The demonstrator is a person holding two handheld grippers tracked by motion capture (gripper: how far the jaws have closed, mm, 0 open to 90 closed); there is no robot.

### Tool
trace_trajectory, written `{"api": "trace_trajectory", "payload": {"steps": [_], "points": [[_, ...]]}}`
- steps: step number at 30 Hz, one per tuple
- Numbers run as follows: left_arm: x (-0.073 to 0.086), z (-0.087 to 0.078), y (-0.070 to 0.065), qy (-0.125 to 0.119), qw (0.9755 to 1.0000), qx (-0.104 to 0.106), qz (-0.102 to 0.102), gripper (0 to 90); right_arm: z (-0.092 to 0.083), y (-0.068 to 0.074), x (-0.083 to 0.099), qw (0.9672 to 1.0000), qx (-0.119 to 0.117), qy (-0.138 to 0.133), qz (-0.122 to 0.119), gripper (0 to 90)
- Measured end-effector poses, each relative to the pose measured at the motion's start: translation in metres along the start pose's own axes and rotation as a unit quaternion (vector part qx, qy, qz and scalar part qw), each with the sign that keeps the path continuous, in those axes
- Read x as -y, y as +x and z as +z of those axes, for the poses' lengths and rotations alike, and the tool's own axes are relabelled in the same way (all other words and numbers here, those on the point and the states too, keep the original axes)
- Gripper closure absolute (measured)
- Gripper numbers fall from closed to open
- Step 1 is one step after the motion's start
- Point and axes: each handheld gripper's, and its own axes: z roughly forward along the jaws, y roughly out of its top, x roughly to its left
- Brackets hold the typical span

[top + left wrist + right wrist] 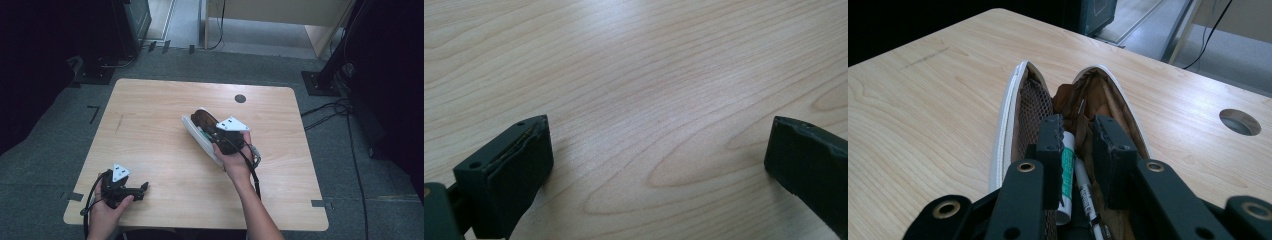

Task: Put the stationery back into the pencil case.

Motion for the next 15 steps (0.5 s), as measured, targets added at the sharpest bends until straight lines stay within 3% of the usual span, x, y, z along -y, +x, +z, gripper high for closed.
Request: {"api": "trace_trajectory", "payload": {"steps": [5,15], "points": [[0.0,0.0,0.0,0.0,1.0,-0.001,0.001,0.0,-0.007,-0.001,0.0,0.9999,0.003,-0.011,0.003,67.8],[0.0,0.0,0.0,0.001,1.0,0.0,0.001,0.0,-0.035,-0.013,-0.001,0.9979,0.032,-0.04,0.038,31.8]]}}
